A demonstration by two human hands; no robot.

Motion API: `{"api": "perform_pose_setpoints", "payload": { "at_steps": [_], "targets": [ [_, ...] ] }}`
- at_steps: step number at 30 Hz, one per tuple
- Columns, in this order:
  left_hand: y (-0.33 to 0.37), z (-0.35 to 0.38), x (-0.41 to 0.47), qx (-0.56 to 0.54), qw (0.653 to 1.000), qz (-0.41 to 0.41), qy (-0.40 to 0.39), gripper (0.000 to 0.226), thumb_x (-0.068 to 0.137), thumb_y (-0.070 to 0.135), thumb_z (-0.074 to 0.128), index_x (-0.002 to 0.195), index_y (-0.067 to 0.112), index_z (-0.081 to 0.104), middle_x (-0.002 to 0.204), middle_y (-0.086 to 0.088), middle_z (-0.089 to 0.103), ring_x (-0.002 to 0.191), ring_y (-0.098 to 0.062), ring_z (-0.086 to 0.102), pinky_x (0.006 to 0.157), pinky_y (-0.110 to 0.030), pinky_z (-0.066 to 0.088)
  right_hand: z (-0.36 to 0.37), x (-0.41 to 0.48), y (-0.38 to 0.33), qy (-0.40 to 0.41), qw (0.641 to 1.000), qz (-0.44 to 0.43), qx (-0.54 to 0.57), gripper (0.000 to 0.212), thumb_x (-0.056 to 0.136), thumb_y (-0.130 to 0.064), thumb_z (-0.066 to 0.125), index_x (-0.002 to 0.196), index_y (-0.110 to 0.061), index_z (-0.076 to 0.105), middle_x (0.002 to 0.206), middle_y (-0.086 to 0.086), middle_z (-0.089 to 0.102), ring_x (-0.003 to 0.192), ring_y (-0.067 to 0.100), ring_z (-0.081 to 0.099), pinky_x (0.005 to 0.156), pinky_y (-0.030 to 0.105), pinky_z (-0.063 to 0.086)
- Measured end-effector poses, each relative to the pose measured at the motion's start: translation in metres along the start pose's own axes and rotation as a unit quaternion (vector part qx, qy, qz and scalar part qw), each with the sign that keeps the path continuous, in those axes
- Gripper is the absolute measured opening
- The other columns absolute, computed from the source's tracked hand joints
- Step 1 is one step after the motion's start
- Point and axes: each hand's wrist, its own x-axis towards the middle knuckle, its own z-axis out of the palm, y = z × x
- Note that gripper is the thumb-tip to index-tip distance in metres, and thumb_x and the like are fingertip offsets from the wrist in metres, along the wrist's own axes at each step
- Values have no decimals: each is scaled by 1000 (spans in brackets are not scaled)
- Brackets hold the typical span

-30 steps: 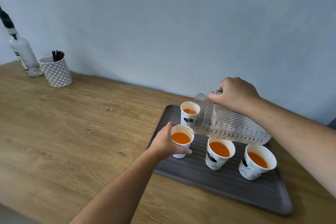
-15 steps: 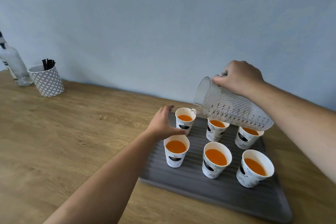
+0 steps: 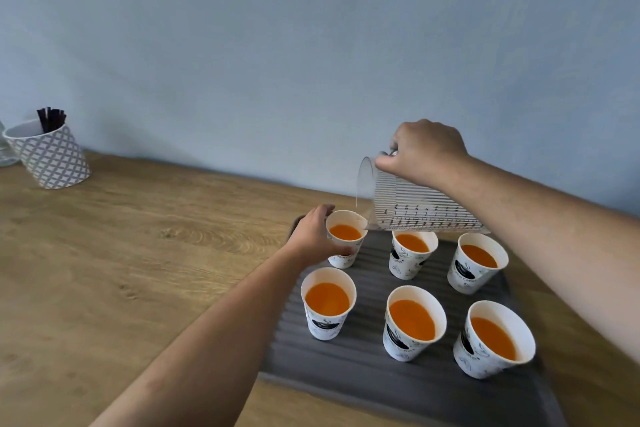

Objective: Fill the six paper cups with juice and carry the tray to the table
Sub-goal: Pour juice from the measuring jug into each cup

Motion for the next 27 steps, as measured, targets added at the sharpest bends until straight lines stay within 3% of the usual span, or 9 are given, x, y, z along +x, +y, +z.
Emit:
{"api": "perform_pose_setpoints", "payload": {
  "at_steps": [7,13,27],
  "targets": [
    [-1,5,5,-18,1000,-4,18,89,63,39,85,138,20,40,135,0,53,117,-17,52,93,-29,45,9,6,-5,-1,999,-29,-20,41,81,-41,53,51,-14,48,51,0,45,53,21,44,52,25,30],
    [-1,4,3,-29,999,2,21,84,64,35,85,135,19,43,130,-1,55,113,-15,53,88,-24,44,11,7,-9,-4,999,-45,-23,40,82,-43,52,57,-14,57,54,0,48,59,22,51,61,30,44],
    [0,4,2,-43,999,-1,17,82,65,34,85,134,19,43,129,0,56,107,-12,52,84,-23,43,15,8,-7,2,999,-44,-31,39,83,-42,52,60,-12,60,53,-1,47,53,19,44,56,26,37]
  ]
}}
